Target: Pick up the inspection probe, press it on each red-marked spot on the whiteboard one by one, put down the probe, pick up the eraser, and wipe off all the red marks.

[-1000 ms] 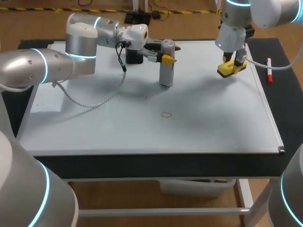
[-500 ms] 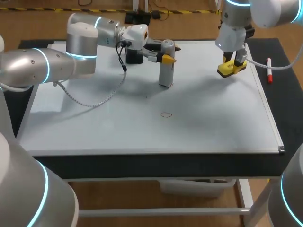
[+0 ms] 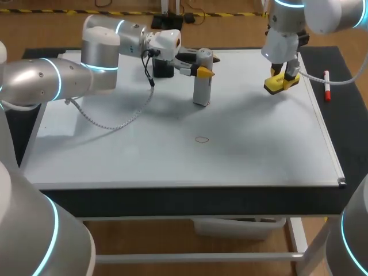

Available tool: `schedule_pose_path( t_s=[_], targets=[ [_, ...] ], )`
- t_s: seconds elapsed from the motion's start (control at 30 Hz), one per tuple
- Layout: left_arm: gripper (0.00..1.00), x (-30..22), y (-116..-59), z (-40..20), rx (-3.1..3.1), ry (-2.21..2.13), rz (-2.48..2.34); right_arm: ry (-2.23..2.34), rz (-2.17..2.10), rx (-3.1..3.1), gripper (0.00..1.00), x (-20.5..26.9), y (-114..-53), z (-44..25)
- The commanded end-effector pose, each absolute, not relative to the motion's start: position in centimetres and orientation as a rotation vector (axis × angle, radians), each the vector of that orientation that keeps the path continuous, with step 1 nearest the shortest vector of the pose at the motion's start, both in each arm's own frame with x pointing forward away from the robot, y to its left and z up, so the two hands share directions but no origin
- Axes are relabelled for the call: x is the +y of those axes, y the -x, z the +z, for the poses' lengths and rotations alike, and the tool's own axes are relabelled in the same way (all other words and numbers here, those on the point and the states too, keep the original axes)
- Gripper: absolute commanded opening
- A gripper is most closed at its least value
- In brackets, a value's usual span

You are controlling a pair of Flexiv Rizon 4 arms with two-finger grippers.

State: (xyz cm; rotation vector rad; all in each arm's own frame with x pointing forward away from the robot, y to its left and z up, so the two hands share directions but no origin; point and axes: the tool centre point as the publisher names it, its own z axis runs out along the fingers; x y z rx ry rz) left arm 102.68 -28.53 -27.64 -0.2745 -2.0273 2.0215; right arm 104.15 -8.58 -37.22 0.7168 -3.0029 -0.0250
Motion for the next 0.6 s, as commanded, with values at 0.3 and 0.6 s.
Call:
schedule_pose_path(
  t_s=[0.3, 0.6],
  targets=[
    [0.00, -28.59, -102.99, -27.92, -2.023, 0.278, 2.012, -0.718, -0.021, -2.999, 0.00, -8.60, -104.28, -37.18],
    [0.00, -28.39, -102.99, -28.04, -2.025, 0.271, 2.011, -0.718, -0.021, -2.999, 0.00, -8.60, -104.28, -37.18]
  ],
)
